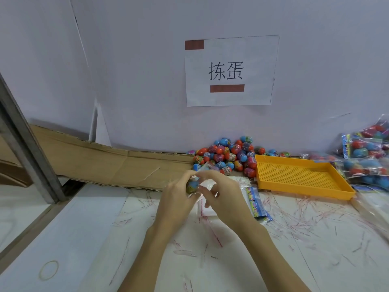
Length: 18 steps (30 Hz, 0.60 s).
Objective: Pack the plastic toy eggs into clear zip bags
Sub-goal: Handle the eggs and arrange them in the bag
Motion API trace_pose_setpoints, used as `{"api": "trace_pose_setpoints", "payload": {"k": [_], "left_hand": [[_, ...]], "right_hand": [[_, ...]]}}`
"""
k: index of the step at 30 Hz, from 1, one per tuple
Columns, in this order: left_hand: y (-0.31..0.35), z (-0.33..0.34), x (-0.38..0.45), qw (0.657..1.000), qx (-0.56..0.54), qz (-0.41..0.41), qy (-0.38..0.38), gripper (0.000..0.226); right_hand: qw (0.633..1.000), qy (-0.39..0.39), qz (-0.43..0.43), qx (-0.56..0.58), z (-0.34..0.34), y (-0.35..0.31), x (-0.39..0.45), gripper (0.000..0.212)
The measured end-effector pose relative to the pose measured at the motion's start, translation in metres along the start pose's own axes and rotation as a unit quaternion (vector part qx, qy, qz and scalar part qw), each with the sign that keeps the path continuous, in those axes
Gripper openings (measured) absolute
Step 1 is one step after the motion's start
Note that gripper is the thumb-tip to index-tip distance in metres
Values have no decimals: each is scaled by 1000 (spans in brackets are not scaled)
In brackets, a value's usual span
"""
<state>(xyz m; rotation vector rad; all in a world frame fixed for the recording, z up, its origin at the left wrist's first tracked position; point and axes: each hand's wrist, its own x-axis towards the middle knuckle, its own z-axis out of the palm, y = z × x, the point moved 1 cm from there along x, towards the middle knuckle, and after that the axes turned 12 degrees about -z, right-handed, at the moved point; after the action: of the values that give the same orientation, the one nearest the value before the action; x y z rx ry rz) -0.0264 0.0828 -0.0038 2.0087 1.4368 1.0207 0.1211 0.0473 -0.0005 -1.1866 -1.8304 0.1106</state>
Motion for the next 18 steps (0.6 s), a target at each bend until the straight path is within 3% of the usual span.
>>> {"api": "trace_pose_setpoints", "payload": {"k": [4,6,10,13,18], "left_hand": [[-1,0,1,999,6,42,5,24],[-4,-1,2,998,21,58,4,21],[-9,-2,2,997,21,67,-13,22],[-9,-3,2,999,-23,48,0,21],[-11,-6,6,992,-115,-57,20,29]], "right_hand": [[997,-26,-25,66,3,-10,-1,14],[995,-56,-33,81,5,-16,-3,23],[993,-107,-38,-15,9,-19,-5,30],[995,-73,-59,-15,8,-18,-4,20],[997,38,-65,22,6,-8,-2,14]]}}
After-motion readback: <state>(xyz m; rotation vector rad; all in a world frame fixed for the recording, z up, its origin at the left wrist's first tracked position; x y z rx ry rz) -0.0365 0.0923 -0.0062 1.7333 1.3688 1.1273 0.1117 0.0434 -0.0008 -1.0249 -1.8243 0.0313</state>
